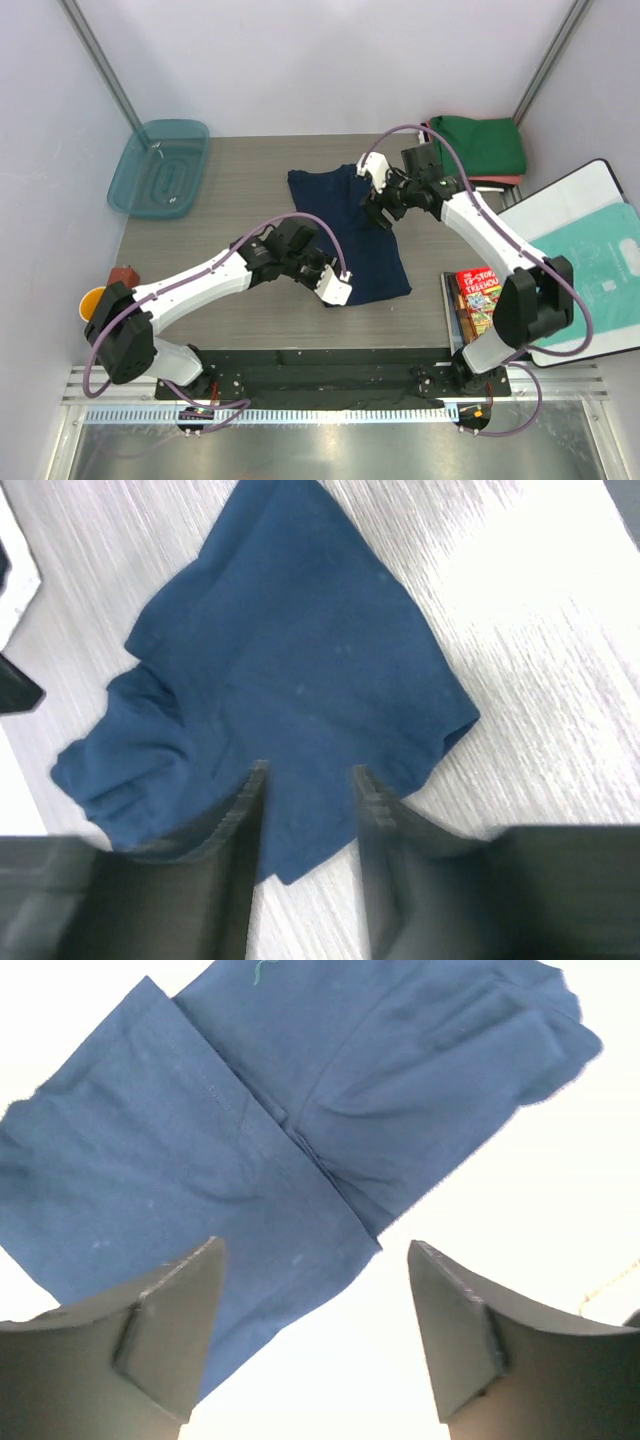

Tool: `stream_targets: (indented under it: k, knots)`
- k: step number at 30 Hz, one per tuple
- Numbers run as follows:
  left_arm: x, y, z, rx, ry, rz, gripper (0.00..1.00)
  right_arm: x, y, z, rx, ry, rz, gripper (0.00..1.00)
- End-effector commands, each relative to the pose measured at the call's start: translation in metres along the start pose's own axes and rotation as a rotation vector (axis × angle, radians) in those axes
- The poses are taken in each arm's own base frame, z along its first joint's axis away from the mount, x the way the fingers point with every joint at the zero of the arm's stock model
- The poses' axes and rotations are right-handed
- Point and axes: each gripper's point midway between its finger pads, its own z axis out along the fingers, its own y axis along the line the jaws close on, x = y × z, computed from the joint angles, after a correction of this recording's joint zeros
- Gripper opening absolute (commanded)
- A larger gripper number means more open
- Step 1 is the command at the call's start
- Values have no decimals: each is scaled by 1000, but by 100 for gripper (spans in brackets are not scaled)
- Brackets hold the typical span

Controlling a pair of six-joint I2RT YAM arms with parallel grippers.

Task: Fold and stack the t-shirts
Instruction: Fold the tshirt

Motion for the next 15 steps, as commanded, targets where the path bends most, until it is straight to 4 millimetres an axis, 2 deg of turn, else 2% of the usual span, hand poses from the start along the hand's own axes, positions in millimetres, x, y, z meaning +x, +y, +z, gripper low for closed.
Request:
stream_targets:
  k: [1, 2, 3, 4, 7, 8, 10, 11, 15]
  knots:
    - [-17, 16, -13, -49, -7, 37, 71, -19, -8, -45, 140, -53, 30, 87]
    - [-18, 19, -14, -58, -6, 28, 99, -25, -9, -56, 167, -68, 18, 98]
    - [-20, 25, -16, -73, 0, 19, 100, -29, -12, -66, 199, -74, -1, 100]
    - [-21, 26, -16, -77, -1, 19, 100, -41, -12, -89, 243, -117, -27, 100]
    - [-24, 26, -17, -76, -4, 42, 100, -49, -10, -121, 329, -173, -79, 100]
    - [-25, 25, -18, -76, -9, 46, 100, -47, -7, -125, 332, -171, -128, 100]
    - [-23, 15, -14, -57, -17, 1, 100, -25, 8, -119, 285, -125, -180, 100]
    - [-20, 11, -11, -54, -10, -43, 100, -7, 21, -118, 232, -69, -254, 100]
    - [-11, 8, -4, -63, 33, -265, 100, 24, 52, -112, 115, -22, -314, 100]
